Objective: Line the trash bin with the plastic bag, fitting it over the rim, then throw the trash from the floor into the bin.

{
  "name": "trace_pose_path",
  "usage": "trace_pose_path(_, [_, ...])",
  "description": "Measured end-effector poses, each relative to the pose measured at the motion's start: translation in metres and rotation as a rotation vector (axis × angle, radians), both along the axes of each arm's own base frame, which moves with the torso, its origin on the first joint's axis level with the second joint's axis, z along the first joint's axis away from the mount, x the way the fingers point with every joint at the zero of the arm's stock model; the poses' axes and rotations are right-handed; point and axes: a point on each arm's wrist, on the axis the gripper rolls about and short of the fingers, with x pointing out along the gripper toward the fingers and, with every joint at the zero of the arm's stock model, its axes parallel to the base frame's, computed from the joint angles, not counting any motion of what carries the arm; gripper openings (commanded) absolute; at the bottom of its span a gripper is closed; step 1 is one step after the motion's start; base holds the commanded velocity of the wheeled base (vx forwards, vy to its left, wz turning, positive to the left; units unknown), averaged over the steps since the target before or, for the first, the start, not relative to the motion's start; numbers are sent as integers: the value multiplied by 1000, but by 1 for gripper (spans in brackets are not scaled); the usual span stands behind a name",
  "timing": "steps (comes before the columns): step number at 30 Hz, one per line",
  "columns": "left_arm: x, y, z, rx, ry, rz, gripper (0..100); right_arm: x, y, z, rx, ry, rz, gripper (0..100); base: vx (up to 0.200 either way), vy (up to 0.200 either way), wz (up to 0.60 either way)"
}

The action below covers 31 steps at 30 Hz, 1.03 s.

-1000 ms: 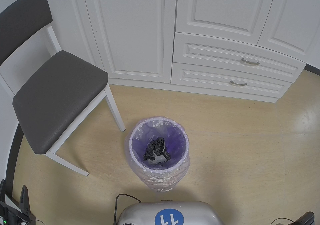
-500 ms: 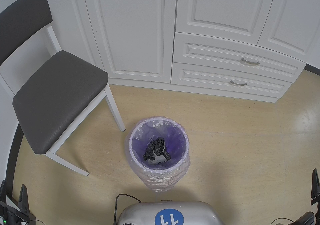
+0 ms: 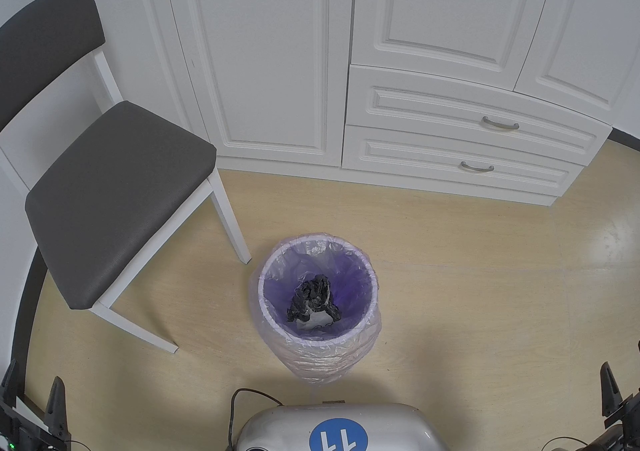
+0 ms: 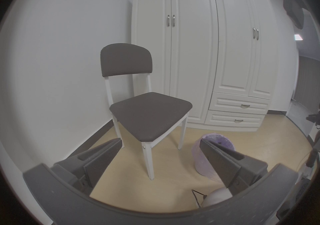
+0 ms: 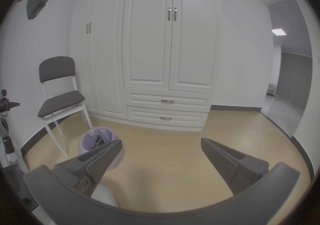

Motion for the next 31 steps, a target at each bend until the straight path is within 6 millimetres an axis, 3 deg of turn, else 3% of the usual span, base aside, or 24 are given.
trace_pose_path(6, [0,-1,-5,40,50,-61,100,0,1,-8,0,82,60,100,0,0,0])
trace_pose_path(31, [0,-1,-5,20,48,-63,100,0,1,-8,44,76,59,100,0,0,0])
